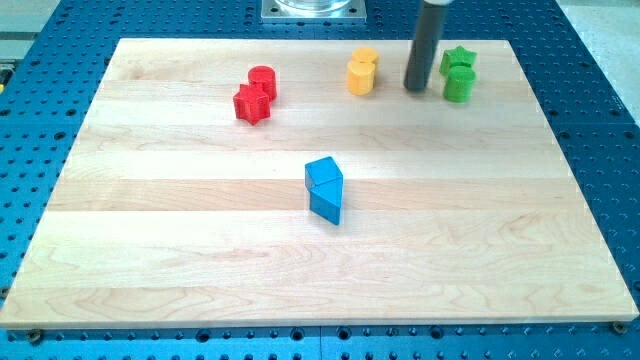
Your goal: Separate yellow hexagon from the yellow heart
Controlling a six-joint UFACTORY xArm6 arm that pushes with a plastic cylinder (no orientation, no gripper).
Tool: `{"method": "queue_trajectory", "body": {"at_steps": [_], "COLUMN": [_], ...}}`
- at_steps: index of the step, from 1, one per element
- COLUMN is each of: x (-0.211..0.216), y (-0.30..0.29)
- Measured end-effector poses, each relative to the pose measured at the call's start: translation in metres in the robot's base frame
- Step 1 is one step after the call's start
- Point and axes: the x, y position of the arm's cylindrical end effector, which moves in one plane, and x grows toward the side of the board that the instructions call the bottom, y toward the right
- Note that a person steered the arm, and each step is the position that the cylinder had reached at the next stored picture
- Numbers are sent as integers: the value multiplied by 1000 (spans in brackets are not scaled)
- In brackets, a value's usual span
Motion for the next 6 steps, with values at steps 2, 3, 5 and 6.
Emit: {"method": "queue_trajectory", "body": {"at_steps": [2, 3, 5, 6], "x": [-65, -52, -51, -62], "y": [-24, -90, -92, -72]}}
